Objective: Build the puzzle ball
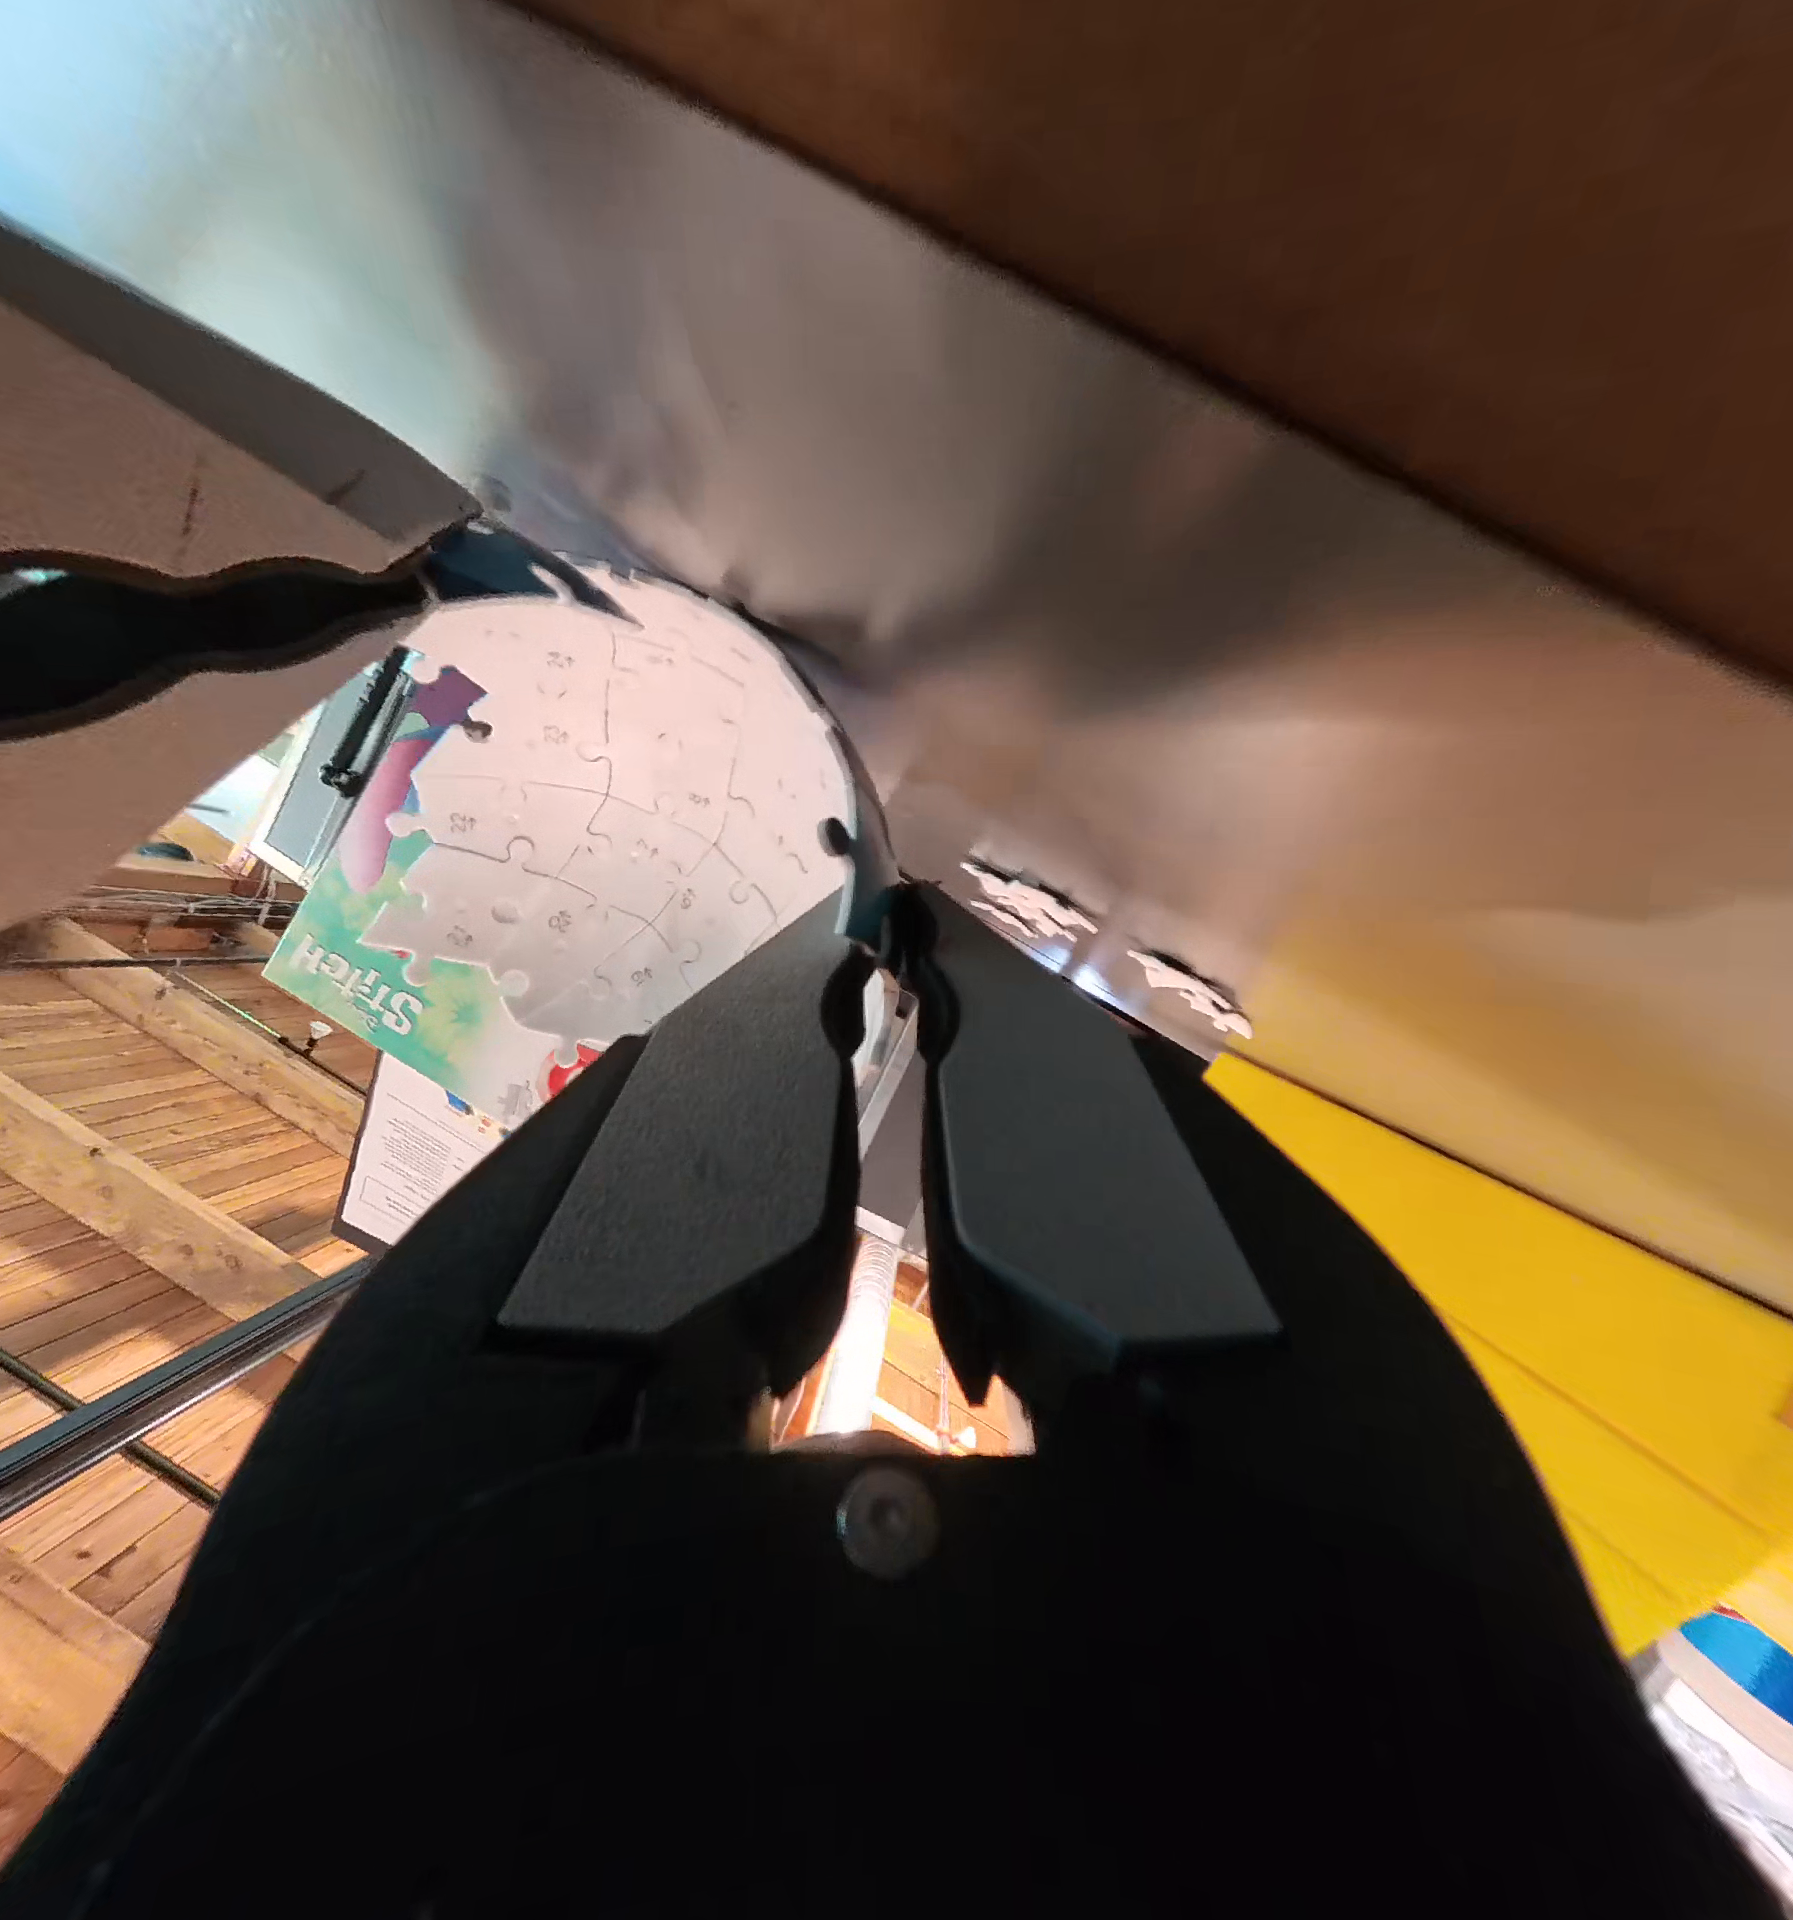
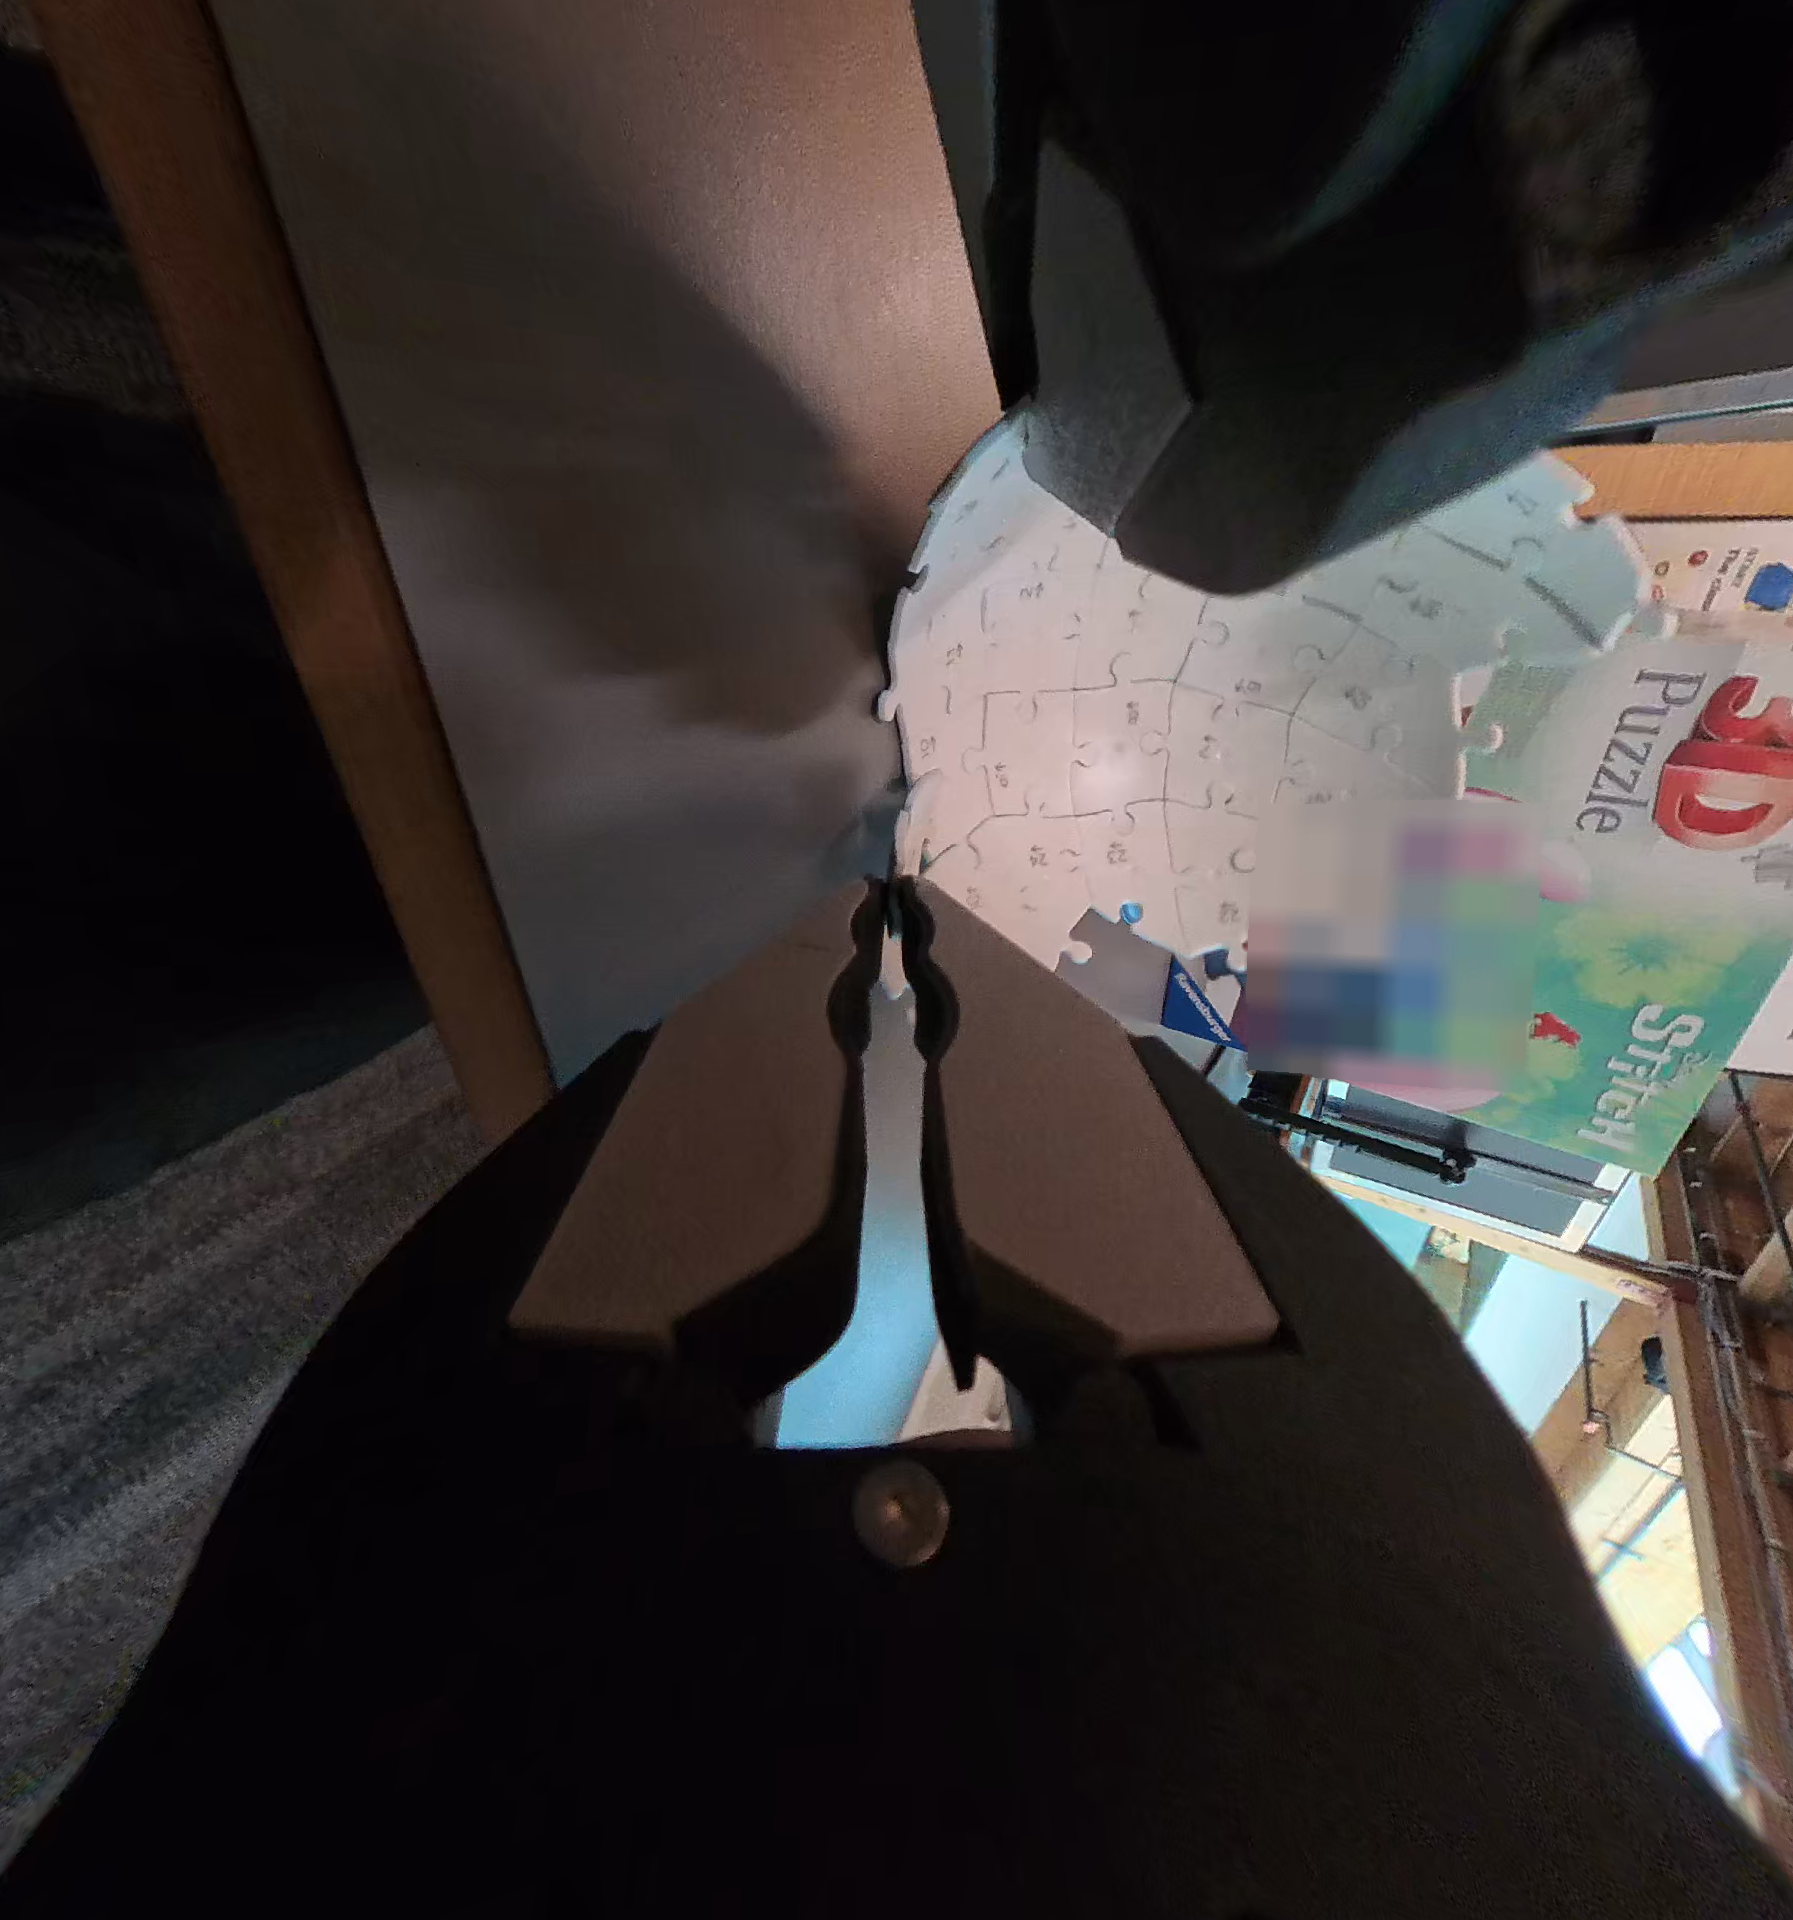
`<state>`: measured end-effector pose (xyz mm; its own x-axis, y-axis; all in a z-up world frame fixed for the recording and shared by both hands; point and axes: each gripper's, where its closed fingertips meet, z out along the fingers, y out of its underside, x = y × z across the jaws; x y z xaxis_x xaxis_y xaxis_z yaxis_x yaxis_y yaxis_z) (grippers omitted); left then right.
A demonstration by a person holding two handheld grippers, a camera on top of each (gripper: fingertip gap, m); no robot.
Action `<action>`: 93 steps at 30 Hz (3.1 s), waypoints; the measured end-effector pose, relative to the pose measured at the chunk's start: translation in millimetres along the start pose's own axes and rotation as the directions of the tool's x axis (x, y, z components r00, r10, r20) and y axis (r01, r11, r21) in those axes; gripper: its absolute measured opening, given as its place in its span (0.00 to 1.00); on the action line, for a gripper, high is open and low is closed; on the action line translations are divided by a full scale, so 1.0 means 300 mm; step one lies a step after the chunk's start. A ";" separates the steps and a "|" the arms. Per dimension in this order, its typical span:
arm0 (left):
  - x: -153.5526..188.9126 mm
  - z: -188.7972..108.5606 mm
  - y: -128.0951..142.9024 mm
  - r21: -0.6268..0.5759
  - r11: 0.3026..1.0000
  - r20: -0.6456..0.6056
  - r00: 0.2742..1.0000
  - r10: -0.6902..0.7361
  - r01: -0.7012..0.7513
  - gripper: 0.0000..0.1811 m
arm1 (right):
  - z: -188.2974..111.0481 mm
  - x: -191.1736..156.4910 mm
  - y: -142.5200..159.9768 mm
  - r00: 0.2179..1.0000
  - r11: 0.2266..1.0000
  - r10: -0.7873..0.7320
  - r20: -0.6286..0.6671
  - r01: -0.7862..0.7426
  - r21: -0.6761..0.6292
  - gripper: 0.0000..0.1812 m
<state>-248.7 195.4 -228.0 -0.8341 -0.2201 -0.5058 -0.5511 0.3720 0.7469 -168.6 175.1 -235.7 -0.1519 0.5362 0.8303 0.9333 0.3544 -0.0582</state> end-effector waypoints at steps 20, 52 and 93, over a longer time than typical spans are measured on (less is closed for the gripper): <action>-0.047 0.020 -0.005 0.025 0.997 0.062 0.995 0.077 -0.079 0.01 | 0.019 -0.011 0.049 0.943 0.944 -0.319 0.091 0.325 -0.060 0.00; -0.057 0.009 -0.019 0.044 0.996 0.082 0.994 0.072 -0.075 0.01 | 0.028 -0.025 0.076 0.806 0.923 -0.372 0.460 0.375 0.089 0.07; -0.054 0.024 -0.032 0.064 0.996 0.054 0.997 0.060 -0.063 0.01 | -0.009 -0.046 0.092 0.793 0.922 -0.387 0.471 0.318 0.222 0.09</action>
<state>-229.7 201.8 -230.1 -0.8630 -0.1487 -0.4828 -0.4948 0.4418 0.7483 -139.9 175.4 -247.4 -0.6346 0.6486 0.4201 0.7397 0.6673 0.0873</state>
